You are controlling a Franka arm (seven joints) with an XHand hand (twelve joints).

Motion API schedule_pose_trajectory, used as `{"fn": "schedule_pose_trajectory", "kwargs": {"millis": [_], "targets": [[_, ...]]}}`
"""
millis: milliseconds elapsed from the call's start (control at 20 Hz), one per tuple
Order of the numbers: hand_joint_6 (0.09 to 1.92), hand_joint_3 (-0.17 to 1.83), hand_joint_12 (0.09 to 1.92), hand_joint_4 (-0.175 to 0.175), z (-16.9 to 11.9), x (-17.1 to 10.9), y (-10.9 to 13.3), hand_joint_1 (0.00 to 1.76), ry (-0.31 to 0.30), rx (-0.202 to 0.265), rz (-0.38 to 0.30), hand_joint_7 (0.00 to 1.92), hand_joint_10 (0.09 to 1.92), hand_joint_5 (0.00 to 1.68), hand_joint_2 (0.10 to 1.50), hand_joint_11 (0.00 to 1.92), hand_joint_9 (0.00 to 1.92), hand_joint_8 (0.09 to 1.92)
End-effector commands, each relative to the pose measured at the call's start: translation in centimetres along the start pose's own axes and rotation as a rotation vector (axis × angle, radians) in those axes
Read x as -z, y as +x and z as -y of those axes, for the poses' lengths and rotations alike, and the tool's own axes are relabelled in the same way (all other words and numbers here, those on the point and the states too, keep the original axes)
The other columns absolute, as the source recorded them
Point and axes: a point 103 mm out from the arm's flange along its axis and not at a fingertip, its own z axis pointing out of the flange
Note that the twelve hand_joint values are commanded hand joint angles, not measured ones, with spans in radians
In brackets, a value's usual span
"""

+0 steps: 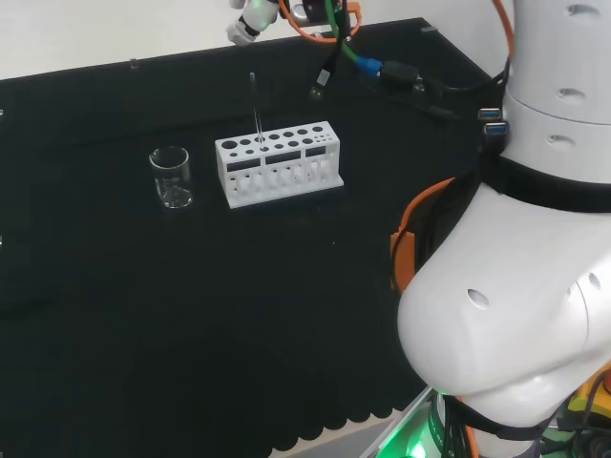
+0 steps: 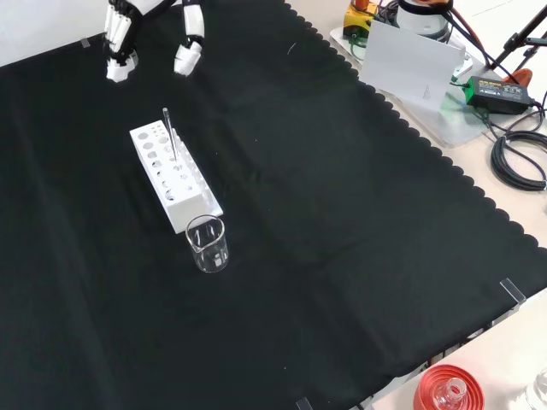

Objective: Take the glass rod from the white test tube rack.

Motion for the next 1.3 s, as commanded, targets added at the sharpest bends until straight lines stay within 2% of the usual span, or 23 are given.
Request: {"fn": "schedule_pose_trajectory", "kwargs": {"millis": [50, 200, 300, 700, 1300], "targets": [[0.24, 0.57, 1.24, -0.035, -0.9, -1.6, 0.5, 0.74, 0.051, -0.006, 0.023, 0.65, 0.67, 0.48, 0.62, 0.76, 0.83, 0.7], [0.25, 0.57, 1.24, -0.035, -2.1, -2.8, 0.3, 0.74, 0.073, -0.014, 0.016, 0.65, 0.67, 0.48, 0.62, 0.76, 0.83, 0.7], [0.25, 0.57, 1.24, -0.035, -1.3, -2.4, 0.9, 0.74, 0.083, -0.013, 0.032, 0.65, 0.67, 0.48, 0.62, 0.76, 0.83, 0.7], [0.27, 0.57, 1.24, -0.034, -1.4, -5.5, -1.0, 0.74, 0.093, 0.003, 0.006, 0.64, 0.67, 0.47, 0.62, 0.76, 0.83, 0.7], [0.29, 0.57, 1.24, -0.035, -1.5, -8.4, -0.5, 0.74, 0.137, 0.01, 0.013, 0.64, 0.67, 0.47, 0.62, 0.77, 0.83, 0.7]]}}
